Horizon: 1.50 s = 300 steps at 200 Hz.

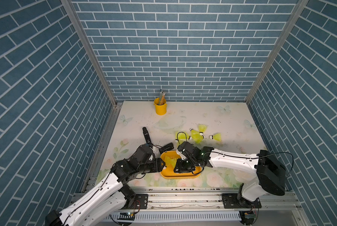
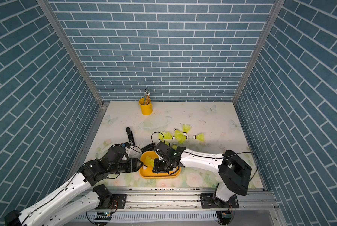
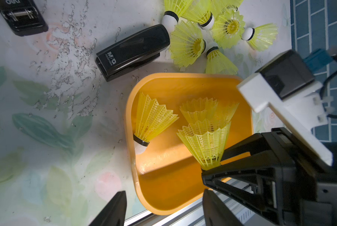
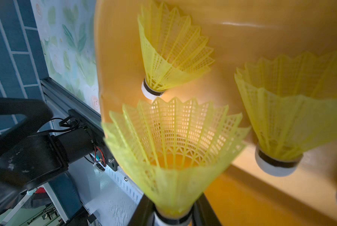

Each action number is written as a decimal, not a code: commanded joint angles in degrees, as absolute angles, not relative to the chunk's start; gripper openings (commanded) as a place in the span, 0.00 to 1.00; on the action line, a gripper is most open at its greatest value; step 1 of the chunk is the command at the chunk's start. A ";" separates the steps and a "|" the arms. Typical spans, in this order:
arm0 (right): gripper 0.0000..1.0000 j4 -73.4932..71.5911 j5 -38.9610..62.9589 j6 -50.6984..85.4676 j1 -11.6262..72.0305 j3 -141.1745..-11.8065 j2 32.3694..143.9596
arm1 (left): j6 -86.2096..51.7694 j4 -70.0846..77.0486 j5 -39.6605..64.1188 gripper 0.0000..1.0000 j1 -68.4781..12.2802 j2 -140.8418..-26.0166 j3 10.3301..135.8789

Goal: Put the shuttlecocks into the storage box
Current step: Place the shuttlecock in the storage box.

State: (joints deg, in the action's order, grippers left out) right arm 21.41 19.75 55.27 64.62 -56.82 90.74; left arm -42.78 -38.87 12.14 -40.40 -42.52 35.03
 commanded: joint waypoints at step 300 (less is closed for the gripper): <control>0.31 18.04 18.19 58.65 63.06 -54.63 96.42 | -42.01 -34.98 13.65 0.68 -40.34 -44.14 34.51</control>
